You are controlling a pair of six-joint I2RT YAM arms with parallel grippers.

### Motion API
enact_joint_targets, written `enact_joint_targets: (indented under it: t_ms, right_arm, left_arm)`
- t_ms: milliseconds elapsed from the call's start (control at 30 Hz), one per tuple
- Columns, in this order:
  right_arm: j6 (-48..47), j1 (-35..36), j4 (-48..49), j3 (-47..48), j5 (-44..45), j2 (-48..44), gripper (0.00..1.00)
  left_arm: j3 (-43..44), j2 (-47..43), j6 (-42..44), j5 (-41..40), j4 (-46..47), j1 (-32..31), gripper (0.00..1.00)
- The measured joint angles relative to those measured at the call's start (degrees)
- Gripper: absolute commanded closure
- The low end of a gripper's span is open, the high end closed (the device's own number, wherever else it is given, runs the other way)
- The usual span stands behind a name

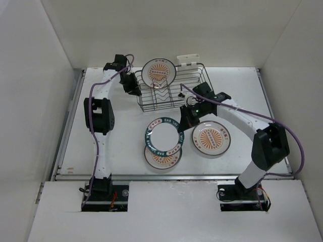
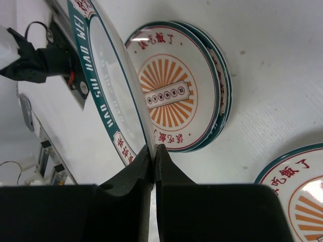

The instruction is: Unload the plates from the dish rack

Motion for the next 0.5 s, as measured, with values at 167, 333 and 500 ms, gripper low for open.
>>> enact_joint_targets:
  t_ms: [167, 333, 500]
  right_arm:
    - [1.8, 2.1, 1.6, -2.2, 1.0, 4.9, 1.00]
    - [4.3, 5.6, 5.0, -5.0, 2.9, 7.3, 1.00]
    - [5.7, 6.1, 6.9, -7.0, 4.7, 7.3, 0.63]
  left_arm:
    - [1.5, 0.6, 2.1, -1.8, -1.6, 0.0, 1.00]
    - [2.7, 1.3, 5.3, -3.9, -3.3, -0.9, 1.00]
    - [8.4, 3.7, 10.2, -9.2, -7.9, -2.7, 1.00]
